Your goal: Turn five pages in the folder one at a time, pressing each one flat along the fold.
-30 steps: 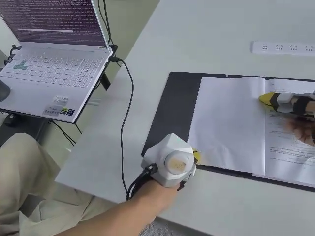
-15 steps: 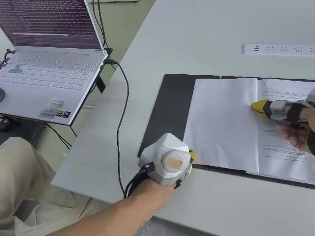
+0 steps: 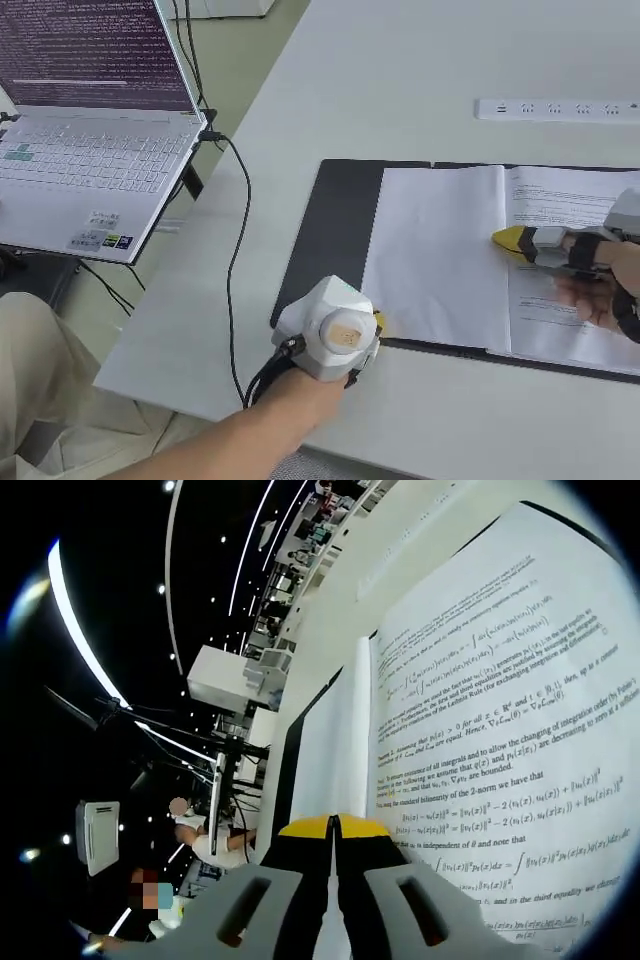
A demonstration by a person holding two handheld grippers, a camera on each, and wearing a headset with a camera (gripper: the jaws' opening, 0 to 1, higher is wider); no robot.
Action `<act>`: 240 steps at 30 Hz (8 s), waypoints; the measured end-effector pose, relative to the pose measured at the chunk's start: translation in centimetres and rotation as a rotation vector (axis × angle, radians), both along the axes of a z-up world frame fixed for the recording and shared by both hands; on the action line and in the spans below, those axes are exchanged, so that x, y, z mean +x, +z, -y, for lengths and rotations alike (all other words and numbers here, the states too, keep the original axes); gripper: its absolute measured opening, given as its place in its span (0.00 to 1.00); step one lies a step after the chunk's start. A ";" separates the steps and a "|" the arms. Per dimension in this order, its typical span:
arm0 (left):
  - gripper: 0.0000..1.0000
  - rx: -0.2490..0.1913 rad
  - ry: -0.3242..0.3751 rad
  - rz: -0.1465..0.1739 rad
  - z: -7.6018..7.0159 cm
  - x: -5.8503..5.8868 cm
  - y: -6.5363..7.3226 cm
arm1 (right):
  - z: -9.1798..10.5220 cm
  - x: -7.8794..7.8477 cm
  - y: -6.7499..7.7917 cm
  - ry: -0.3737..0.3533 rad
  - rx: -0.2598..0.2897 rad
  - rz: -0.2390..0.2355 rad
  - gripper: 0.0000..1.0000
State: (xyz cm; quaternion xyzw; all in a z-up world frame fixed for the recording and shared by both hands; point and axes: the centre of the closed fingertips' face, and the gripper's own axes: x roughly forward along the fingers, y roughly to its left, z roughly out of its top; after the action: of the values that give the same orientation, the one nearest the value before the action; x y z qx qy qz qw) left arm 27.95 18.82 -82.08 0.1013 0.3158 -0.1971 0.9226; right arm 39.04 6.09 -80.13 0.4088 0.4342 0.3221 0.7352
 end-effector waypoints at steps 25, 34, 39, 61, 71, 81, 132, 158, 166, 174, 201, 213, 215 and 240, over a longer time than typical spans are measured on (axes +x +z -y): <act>0.00 0.016 -0.017 0.012 0.0 0.0 0.0 | -0.2 -6.1 0.0 0.066 0.020 -0.033 0.00; 0.00 0.019 -0.015 0.014 0.0 0.0 -0.1 | 0.0 -7.6 -0.5 0.078 0.034 -0.043 0.00; 0.00 0.021 -0.016 0.015 0.0 0.0 -0.2 | 0.0 -8.9 -0.4 0.089 0.036 -0.049 0.00; 0.00 0.033 -0.023 0.016 0.0 -0.1 0.0 | -0.4 -14.5 -0.2 0.129 0.078 -0.086 0.00; 0.00 0.026 -0.016 0.015 0.0 -0.2 0.1 | -0.1 -16.9 -0.8 0.139 0.097 -0.108 0.00; 0.00 0.022 -0.016 -0.021 -0.1 -0.2 0.4 | 1.5 -17.2 3.9 0.095 0.073 0.032 0.00; 0.77 -0.163 0.058 0.083 -1.0 -6.7 13.4 | 18.3 -18.1 11.3 -0.295 -0.595 0.528 0.69; 0.72 -0.107 -0.022 0.041 3.5 -5.1 10.9 | 17.2 -18.3 8.8 -0.200 -0.612 0.498 0.70; 0.72 -0.108 -0.105 0.017 8.4 -3.9 9.4 | 17.4 -17.8 7.7 -0.179 -0.611 0.496 0.70; 0.69 -0.099 -0.195 0.021 13.1 -2.5 8.7 | 17.6 -17.8 6.9 -0.174 -0.603 0.484 0.69; 0.59 -0.101 -0.288 0.014 23.2 1.9 4.6 | 17.8 -16.6 5.9 -0.214 -0.544 0.471 0.64; 0.53 -0.110 -0.259 0.030 25.0 3.2 2.7 | 18.1 -15.7 5.7 -0.232 -0.529 0.471 0.62; 0.53 -0.101 -0.252 0.020 24.8 3.2 2.1 | 18.1 -15.7 5.6 -0.233 -0.525 0.468 0.62; 0.34 -0.131 -0.276 0.087 24.9 2.7 1.0 | 17.4 -15.2 4.8 -0.226 -0.504 0.450 0.61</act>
State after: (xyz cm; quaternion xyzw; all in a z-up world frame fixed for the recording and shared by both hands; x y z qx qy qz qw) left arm 30.69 -6.04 -81.05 0.0920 0.2451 -0.3377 0.9041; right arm 23.81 -11.36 -75.38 0.1788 0.2791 0.2035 0.9213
